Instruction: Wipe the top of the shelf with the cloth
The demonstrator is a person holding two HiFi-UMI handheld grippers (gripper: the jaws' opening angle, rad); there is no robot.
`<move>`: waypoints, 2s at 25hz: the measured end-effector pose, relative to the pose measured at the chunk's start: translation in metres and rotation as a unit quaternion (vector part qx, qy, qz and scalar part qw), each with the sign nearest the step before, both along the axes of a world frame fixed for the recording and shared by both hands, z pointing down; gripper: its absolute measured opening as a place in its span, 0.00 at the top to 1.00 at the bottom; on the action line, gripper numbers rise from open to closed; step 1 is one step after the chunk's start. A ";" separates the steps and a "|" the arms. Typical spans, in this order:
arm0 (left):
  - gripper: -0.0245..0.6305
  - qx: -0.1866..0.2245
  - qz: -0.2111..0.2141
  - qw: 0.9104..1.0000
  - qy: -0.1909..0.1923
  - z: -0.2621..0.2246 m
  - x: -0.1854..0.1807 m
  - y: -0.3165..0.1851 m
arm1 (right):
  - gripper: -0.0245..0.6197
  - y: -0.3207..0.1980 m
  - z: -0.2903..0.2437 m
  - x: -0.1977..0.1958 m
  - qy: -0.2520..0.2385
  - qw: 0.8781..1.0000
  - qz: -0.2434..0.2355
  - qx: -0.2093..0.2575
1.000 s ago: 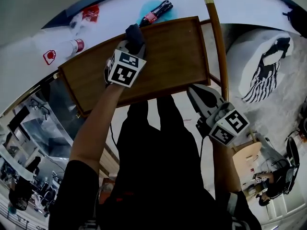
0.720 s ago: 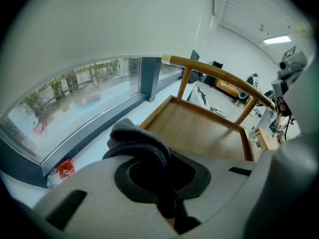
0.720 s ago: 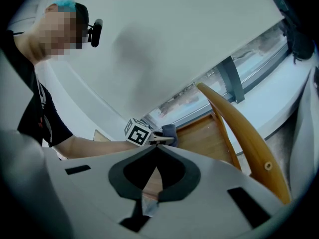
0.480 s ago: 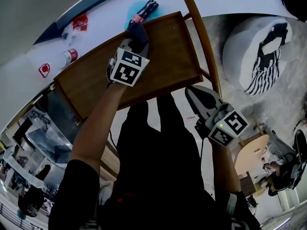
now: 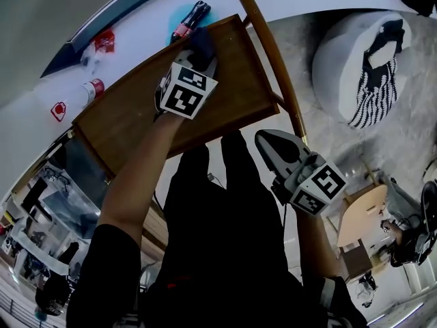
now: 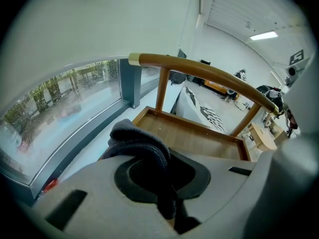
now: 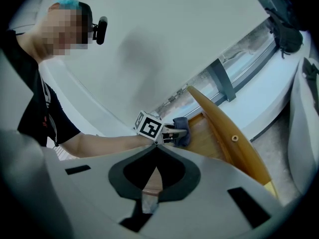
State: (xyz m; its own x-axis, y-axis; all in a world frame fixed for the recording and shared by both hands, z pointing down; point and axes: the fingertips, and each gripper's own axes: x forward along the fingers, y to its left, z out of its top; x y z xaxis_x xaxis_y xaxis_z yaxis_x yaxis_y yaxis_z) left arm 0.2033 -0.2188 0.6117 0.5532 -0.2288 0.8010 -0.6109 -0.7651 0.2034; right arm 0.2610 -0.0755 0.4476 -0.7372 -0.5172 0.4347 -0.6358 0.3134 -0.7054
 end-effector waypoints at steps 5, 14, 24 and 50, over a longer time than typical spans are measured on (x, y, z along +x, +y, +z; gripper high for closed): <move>0.89 0.005 0.016 1.000 0.002 0.000 0.015 0.000 | 0.95 0.005 -0.002 0.008 -0.002 1.000 0.010 0.000; 0.89 0.006 0.039 0.999 0.014 -0.003 0.042 0.000 | 0.95 0.012 -0.002 0.018 0.002 1.000 0.024 0.000; 0.89 0.028 0.032 0.997 0.062 -0.052 0.034 0.005 | 0.95 0.006 -0.013 0.000 0.005 1.000 0.003 0.014; 0.89 0.033 -0.266 0.963 -0.035 -0.089 -0.349 0.153 | 0.95 0.038 -0.040 -0.257 -0.024 0.967 -0.249 0.041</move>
